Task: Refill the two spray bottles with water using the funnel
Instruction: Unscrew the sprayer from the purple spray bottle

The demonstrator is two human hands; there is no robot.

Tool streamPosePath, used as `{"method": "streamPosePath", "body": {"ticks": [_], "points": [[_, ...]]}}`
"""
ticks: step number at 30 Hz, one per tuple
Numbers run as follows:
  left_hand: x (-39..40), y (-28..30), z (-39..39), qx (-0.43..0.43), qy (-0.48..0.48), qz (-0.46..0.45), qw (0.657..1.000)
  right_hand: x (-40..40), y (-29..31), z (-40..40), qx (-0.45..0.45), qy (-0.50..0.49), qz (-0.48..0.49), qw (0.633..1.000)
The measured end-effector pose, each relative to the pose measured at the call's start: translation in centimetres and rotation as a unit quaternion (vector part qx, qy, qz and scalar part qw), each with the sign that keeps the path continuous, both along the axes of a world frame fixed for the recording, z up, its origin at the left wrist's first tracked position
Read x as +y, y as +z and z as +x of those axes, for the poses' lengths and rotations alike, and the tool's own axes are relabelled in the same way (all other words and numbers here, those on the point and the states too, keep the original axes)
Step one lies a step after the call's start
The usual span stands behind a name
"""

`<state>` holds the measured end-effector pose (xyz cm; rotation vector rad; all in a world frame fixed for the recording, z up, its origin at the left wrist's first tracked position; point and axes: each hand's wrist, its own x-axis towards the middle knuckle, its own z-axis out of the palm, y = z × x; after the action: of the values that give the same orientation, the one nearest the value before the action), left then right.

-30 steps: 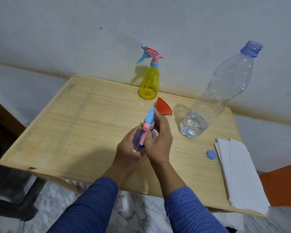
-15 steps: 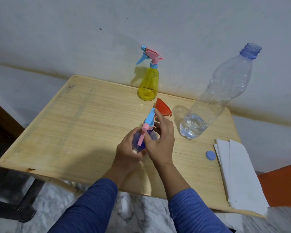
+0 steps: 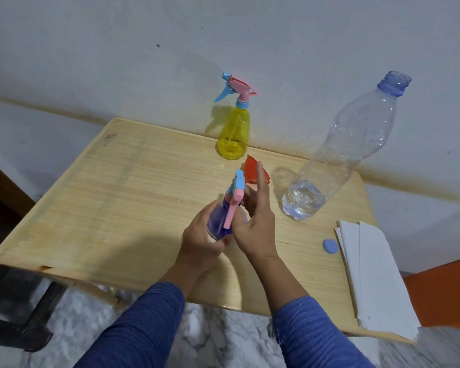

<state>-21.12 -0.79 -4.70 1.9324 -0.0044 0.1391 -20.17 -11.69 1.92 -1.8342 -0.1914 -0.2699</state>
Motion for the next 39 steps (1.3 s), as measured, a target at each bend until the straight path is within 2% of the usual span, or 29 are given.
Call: {"method": "streamPosePath", "body": {"ticks": [4, 10, 14, 19, 31, 35, 39], "points": [[0.0, -0.2, 0.2, 0.003, 0.000, 0.014, 1.000, -0.1, 0.1, 0.6, -0.015, -0.024, -0.002, 1.000], [0.0, -0.6, 0.3, 0.029, 0.011, 0.022, 0.999, -0.4, 0.1, 0.8, -0.004, 0.020, -0.017, 1.000], [0.0, -0.5, 0.3, 0.019, 0.014, 0.020, 1.000, 0.0, 0.6, 1.1, -0.033, 0.013, -0.038, 0.999], [0.0, -0.6, 0.2, 0.032, 0.015, -0.009, 0.999, 0.7, 3.2, 2.8, -0.079, 0.013, -0.059, 0.995], [0.0, -0.4, 0.2, 0.049, 0.009, 0.003, 0.999, -1.9, 11.7, 7.9, -0.101, -0.065, -0.089, 0.989], [0.1, -0.5, 0.3, 0.060, 0.011, 0.005, 0.998, -3.6, 12.0, 8.2, -0.049, -0.093, -0.133, 0.986], [0.0, -0.6, 0.3, 0.060, 0.013, -0.004, 0.998, -5.3, 6.5, 5.2, 0.042, -0.125, -0.157, 0.979]]}}
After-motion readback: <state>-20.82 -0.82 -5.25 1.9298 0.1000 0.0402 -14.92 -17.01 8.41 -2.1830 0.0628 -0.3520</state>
